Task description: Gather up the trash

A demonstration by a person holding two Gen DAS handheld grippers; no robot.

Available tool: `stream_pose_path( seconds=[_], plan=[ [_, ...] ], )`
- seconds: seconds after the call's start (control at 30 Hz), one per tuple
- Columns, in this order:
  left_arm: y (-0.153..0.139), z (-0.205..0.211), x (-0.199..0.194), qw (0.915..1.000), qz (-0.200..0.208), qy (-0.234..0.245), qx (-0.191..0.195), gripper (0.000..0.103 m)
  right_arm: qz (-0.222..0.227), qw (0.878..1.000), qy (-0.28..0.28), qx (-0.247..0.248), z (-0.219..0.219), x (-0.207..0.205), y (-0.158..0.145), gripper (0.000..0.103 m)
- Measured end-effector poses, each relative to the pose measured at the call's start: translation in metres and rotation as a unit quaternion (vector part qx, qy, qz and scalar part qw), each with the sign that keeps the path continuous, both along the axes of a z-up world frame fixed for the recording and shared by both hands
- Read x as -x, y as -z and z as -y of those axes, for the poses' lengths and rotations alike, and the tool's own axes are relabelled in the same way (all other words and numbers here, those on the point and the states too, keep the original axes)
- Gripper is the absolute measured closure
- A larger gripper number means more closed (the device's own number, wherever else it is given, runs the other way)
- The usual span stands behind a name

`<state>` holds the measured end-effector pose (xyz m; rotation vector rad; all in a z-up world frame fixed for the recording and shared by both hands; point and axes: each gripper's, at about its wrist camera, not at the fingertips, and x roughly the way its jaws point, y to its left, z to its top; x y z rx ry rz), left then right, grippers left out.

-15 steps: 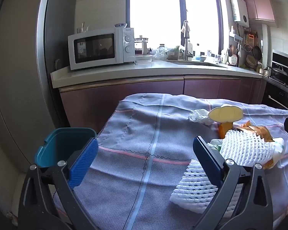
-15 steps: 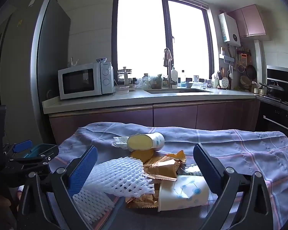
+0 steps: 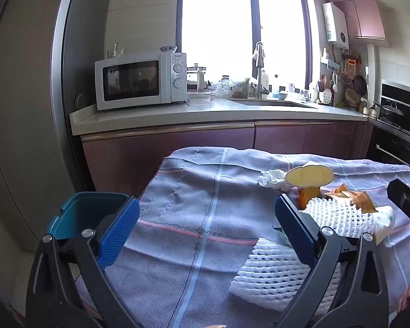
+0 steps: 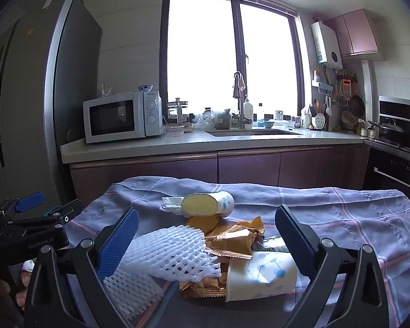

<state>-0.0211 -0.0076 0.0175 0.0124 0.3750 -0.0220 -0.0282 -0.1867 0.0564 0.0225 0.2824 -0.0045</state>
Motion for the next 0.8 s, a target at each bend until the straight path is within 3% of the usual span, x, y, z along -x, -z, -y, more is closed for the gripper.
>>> stream_pose_path(
  seconds=[0.8],
  plan=[
    [-0.0012, -0.0028, 0.0108, 0.9994, 0.032, 0.006, 0.009, 0.006, 0.01, 1.0, 0.012, 0.007, -0.0029, 0.0005, 0.0045, 0.007]
  ],
)
